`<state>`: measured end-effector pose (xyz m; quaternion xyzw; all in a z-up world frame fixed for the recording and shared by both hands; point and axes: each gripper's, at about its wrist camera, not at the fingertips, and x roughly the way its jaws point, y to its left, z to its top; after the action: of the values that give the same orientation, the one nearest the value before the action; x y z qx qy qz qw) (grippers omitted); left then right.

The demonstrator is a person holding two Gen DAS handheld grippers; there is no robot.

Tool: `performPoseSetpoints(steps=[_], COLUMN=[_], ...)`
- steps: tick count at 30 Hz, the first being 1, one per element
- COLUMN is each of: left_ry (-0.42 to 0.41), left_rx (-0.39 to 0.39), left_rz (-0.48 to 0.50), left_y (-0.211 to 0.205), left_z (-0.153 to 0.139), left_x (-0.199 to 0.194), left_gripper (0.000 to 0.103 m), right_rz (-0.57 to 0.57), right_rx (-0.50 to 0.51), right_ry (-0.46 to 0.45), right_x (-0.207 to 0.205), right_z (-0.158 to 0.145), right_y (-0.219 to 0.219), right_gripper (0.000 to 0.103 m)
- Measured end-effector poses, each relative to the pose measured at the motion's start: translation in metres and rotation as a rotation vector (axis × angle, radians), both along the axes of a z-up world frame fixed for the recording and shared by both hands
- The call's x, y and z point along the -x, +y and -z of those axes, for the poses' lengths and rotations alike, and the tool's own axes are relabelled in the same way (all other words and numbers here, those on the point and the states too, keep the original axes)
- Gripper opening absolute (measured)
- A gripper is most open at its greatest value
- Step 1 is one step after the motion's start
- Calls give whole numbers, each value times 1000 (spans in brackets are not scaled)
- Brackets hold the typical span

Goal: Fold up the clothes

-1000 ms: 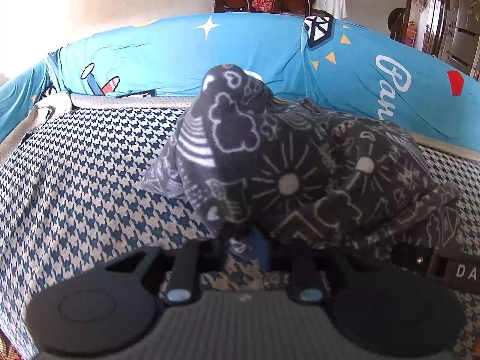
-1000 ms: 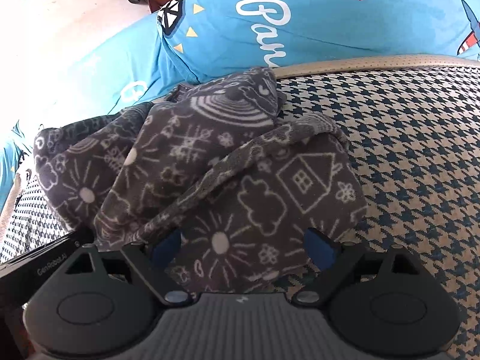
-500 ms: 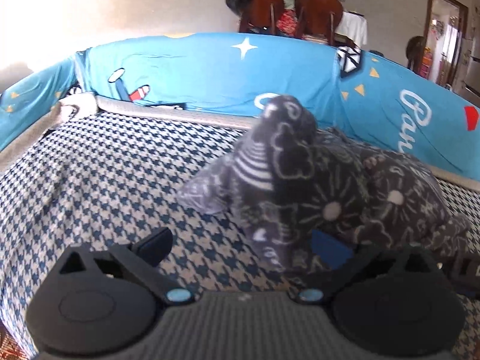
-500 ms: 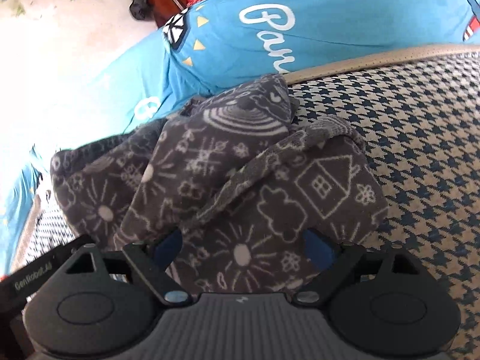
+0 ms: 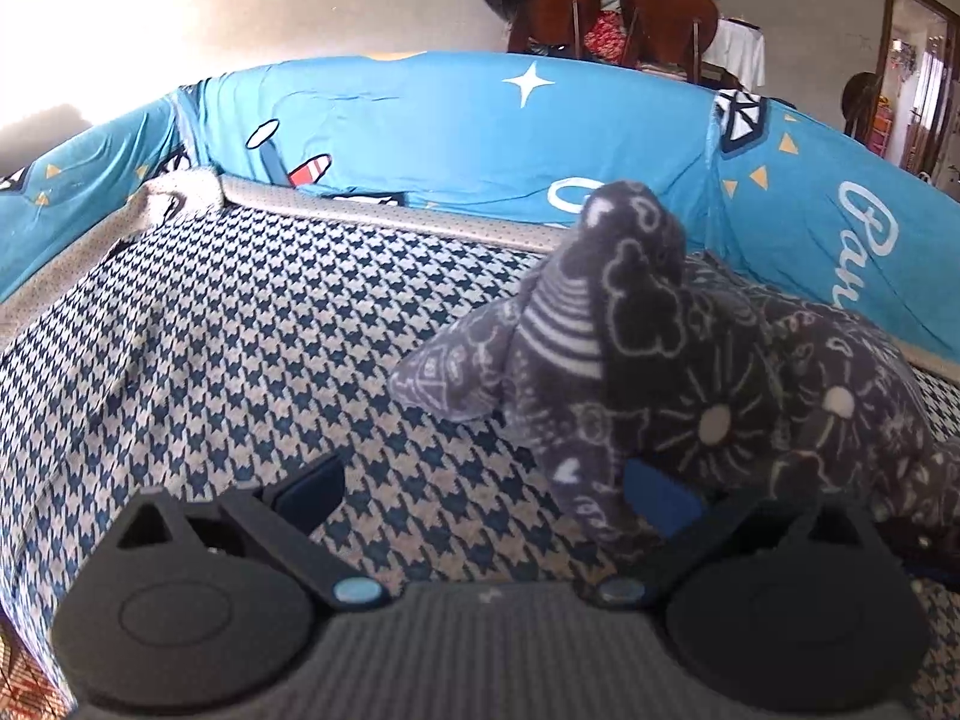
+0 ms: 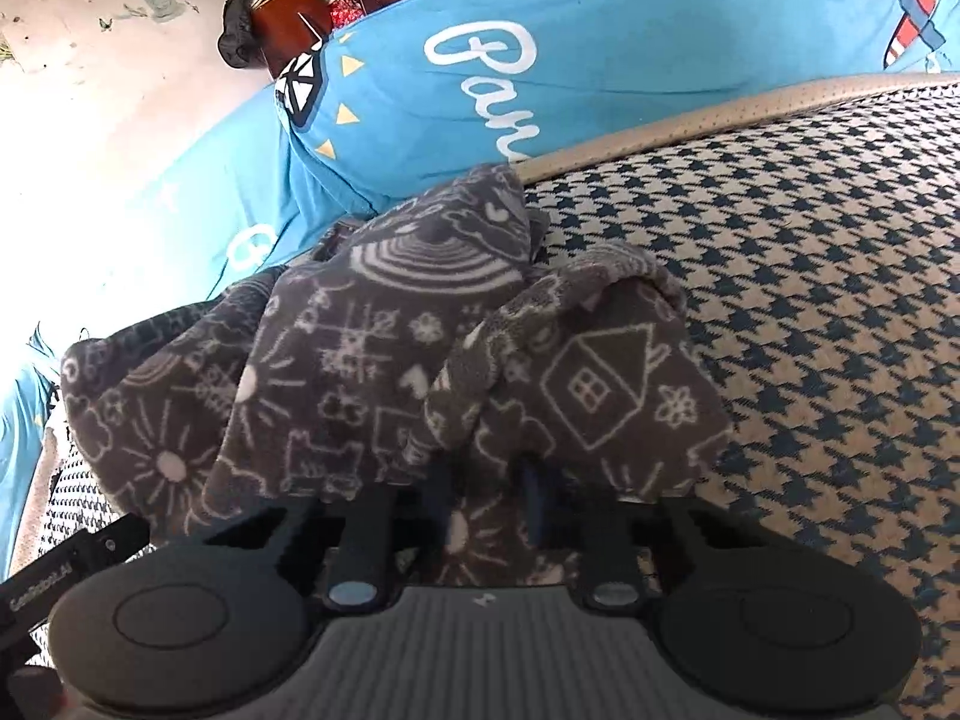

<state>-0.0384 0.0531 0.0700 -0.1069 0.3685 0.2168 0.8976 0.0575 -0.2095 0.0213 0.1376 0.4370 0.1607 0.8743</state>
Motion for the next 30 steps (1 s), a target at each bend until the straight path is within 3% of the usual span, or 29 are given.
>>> performPoseSetpoints(steps=[5, 9, 15, 18, 20, 25, 30], left_ry=[2, 5, 16, 28, 41, 83, 138], left_rx=[4, 3, -2, 3, 2, 17, 31], left_rz=[-1, 13, 30, 35, 43, 70, 105], left_y=[-1, -5, -10, -11, -13, -16, -21], left_z=[2, 3, 6, 10, 13, 22, 36], left_x=[2, 1, 1, -1, -2, -4, -5], left_gripper=[103, 103, 103, 103, 103, 103, 103], right_rz=[53, 125, 59, 9, -18, -68, -107], right_rx=[9, 52, 32, -13, -51, -149, -199], right_ry=[-10, -35, -11, 31, 57, 86, 101], right_x=[2, -1, -1, 1, 2, 7, 12], right_z=[-6, -10, -11, -7, -5, -4, -3], right_y=[-19, -42, -57, -49, -43, -24, -4], right_gripper=[7, 7, 8, 11, 21, 26, 42])
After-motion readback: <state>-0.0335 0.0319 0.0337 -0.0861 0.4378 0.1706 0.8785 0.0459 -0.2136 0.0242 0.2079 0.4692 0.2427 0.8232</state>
